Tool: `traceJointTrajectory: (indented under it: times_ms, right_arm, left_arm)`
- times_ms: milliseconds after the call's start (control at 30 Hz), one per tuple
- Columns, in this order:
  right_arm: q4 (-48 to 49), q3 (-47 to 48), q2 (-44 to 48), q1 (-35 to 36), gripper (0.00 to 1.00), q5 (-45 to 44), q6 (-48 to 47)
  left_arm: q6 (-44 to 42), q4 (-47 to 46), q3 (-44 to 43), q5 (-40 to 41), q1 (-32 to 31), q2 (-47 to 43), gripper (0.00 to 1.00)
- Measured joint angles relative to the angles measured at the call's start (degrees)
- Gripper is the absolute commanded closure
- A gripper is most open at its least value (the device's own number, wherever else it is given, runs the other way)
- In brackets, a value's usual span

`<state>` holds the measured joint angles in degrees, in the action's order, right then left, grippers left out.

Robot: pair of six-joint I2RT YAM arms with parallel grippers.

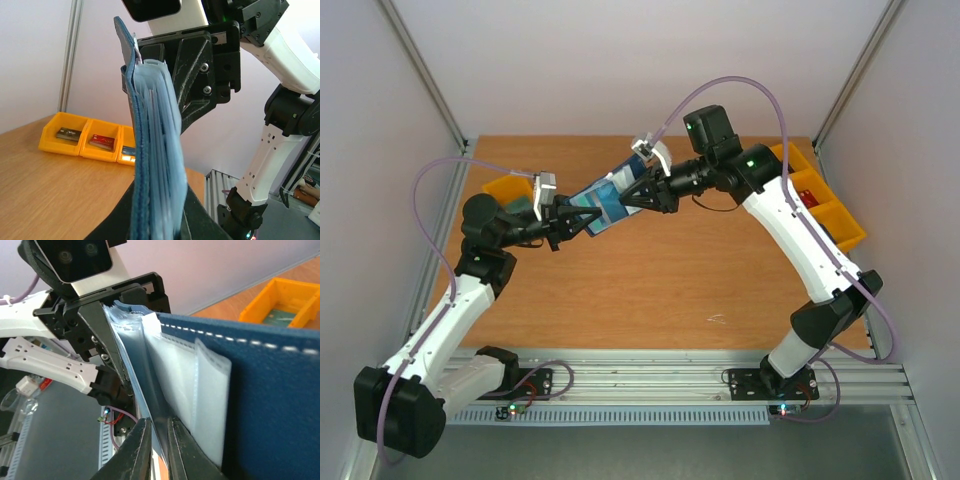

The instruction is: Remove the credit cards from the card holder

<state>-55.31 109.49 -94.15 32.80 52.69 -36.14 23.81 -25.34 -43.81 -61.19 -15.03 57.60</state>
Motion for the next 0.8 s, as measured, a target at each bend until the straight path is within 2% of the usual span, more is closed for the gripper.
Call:
traceJointTrajectory:
  times_ms: [367, 633, 800]
  right_arm:
    - [0.7, -1.0, 1.1, 0.3, 0.88, -4.6, 0.0]
    - [1.8, -1.1, 0.9, 1.8, 0.87, -4.1, 0.0]
    - [3.0, -1.1, -0.1, 2.0, 0.99, -1.5, 0.5]
  left_arm:
    - [0.0, 0.1, 0.0, 0.2, 0.3, 0.6, 1.00]
    - [-0.1, 0.1, 0.0, 0.1, 0.3, 0.6, 1.00]
    - [0.0, 0.1, 0.0, 0.0, 0.3, 0.6, 1.00]
